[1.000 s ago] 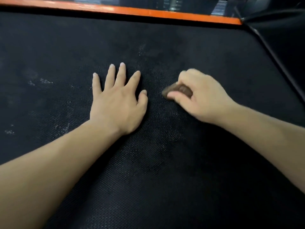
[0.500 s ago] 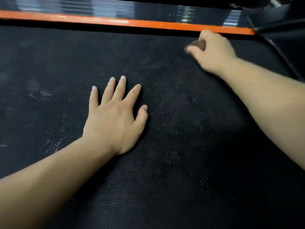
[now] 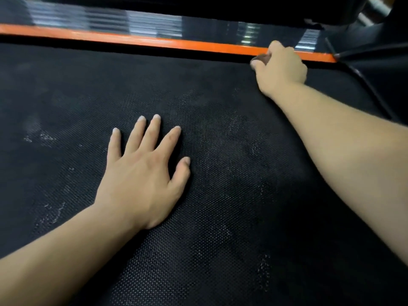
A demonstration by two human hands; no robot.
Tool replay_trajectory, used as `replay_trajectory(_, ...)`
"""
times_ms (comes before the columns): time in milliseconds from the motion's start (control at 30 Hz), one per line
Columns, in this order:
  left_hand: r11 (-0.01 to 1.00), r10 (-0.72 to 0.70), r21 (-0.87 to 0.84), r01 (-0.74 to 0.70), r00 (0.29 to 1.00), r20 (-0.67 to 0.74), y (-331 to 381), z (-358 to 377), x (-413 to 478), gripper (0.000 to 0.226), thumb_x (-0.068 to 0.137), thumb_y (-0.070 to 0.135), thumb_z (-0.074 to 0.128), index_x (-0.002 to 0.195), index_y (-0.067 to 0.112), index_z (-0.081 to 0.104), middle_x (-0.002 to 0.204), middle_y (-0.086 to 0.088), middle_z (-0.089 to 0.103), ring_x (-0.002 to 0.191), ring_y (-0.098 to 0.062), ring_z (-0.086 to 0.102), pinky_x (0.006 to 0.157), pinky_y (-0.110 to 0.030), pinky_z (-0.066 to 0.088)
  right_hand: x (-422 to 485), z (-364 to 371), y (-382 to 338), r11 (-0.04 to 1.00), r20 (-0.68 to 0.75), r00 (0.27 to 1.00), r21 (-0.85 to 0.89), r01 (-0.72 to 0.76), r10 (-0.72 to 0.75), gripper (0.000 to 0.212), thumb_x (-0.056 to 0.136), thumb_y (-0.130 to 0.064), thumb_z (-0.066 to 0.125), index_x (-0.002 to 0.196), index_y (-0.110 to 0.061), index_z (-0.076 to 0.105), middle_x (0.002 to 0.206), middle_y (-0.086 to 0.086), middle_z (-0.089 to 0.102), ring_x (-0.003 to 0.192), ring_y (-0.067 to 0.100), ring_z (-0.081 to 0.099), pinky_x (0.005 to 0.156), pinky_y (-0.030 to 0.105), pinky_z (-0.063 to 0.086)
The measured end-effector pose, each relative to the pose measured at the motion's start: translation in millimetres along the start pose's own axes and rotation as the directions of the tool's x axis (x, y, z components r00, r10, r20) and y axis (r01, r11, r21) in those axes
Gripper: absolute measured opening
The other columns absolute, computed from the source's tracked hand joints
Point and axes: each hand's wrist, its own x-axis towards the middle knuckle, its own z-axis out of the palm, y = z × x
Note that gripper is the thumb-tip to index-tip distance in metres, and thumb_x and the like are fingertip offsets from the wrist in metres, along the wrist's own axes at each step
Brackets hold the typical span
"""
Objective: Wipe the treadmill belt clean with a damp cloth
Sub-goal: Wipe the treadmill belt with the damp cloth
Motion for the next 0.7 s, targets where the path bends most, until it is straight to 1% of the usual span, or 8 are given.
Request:
replay_trajectory(167, 1.0, -0.004, -0.009, 0.004, 1.0, -0.002, -0.5, 0.7, -0.3, 0.073, 0.092, 0.067, 0.008, 0.159, 0.038, 0.018, 0.17, 0.001, 0.006, 0.156, -0.018, -0.005, 0.125, -0.052, -0.004, -34.0, 1.9, -3.6, 0.94, 0.115, 0.935, 0.099, 0.326, -0.337, 0.034, 0.089, -0.057, 0.058, 0.092, -0.024, 0.049, 0.098, 0.001, 0.059, 0.088, 0.025, 0.053, 0.075, 0.037, 0.041)
replay_trajectory(200, 1.0, -0.002, -0.007, 0.002, 1.0, 0.0, -1.3, 0.8, -0.3, 0.073, 0.092, 0.066, 0.008, 0.159, 0.038, 0.017, 0.17, 0.001, 0.006, 0.156, -0.018, -0.005, 0.125, -0.052, -0.004, -25.0, -0.3, 2.3, 0.95, 0.099, 0.945, 0.064, 0.306, -0.311, 0.034, 0.089, -0.058, 0.057, 0.094, -0.025, 0.051, 0.102, 0.005, 0.062, 0.092, 0.03, 0.056, 0.076, 0.038, 0.043)
replay_trajectory(267, 1.0, 0.002, -0.005, -0.002, 1.0, -0.001, -1.1, 0.8, -0.3, 0.072, 0.093, 0.066, 0.009, 0.159, 0.038, 0.017, 0.17, 0.001, 0.006, 0.156, -0.018, -0.005, 0.125, -0.053, -0.004, 1.2, -8.0, 16.4, 0.994, 0.055, 0.993, 0.007, 0.105, -0.105, 0.039, 0.089, -0.057, 0.056, 0.105, -0.022, 0.055, 0.116, 0.012, 0.064, 0.107, 0.035, 0.059, 0.084, 0.04, 0.045)
replay_trajectory(333, 1.0, 0.005, -0.006, -0.005, 1.0, -0.008, -0.1, 0.9, 0.4, 0.072, 0.093, 0.065, 0.009, 0.159, 0.038, 0.017, 0.17, 0.0, 0.006, 0.156, -0.019, -0.005, 0.125, -0.053, -0.003, 16.4, -14.4, 27.1, 0.998, 0.033, 0.997, -0.008, -0.065, 0.065, 0.042, 0.091, -0.055, 0.056, 0.114, -0.019, 0.055, 0.124, 0.014, 0.062, 0.114, 0.037, 0.057, 0.087, 0.04, 0.044)
replay_trajectory(400, 1.0, 0.005, -0.001, -0.005, 1.0, -0.007, -0.5, 1.8, 0.2, 0.072, 0.093, 0.066, 0.009, 0.159, 0.037, 0.017, 0.17, 0.0, 0.007, 0.157, -0.019, -0.005, 0.124, -0.053, -0.003, 5.6, -12.4, 22.3, 1.0, 0.041, 0.999, -0.011, -0.026, 0.027, 0.04, 0.092, -0.054, 0.056, 0.111, -0.019, 0.054, 0.121, 0.013, 0.062, 0.111, 0.036, 0.058, 0.083, 0.039, 0.042)
replay_trajectory(500, 1.0, 0.005, -0.008, -0.005, 1.0, -0.003, -1.6, 1.7, -0.4, 0.073, 0.093, 0.066, 0.007, 0.159, 0.037, 0.018, 0.17, 0.0, 0.006, 0.157, -0.019, -0.005, 0.125, -0.053, -0.004, -35.4, -10.8, 19.7, 0.977, 0.113, 0.971, 0.06, 0.203, -0.209, 0.035, 0.092, -0.054, 0.058, 0.097, -0.02, 0.05, 0.103, 0.006, 0.059, 0.091, 0.029, 0.054, 0.074, 0.036, 0.038)
replay_trajectory(567, 1.0, 0.006, -0.008, -0.006, 1.0, -0.003, -1.7, 1.4, -0.3, 0.073, 0.093, 0.067, 0.007, 0.159, 0.037, 0.018, 0.17, 0.0, 0.006, 0.156, -0.018, -0.005, 0.125, -0.052, -0.004, -45.8, -19.8, 29.7, 0.954, 0.157, 0.941, 0.067, 0.292, -0.299, 0.034, 0.092, -0.054, 0.059, 0.092, -0.02, 0.049, 0.096, 0.002, 0.056, 0.086, 0.025, 0.051, 0.072, 0.033, 0.035)
replay_trajectory(700, 1.0, 0.001, -0.002, -0.001, 1.0, -0.002, -0.1, 1.2, -0.1, 0.074, 0.092, 0.067, 0.007, 0.159, 0.037, 0.017, 0.17, 0.001, 0.005, 0.156, -0.018, -0.006, 0.124, -0.052, -0.005, -21.0, -29.5, 44.0, 0.995, 0.087, 0.991, 0.005, 0.099, -0.099, 0.031, 0.093, -0.052, 0.057, 0.095, -0.022, 0.049, 0.101, 0.007, 0.059, 0.104, 0.036, 0.058, 0.077, 0.037, 0.039)
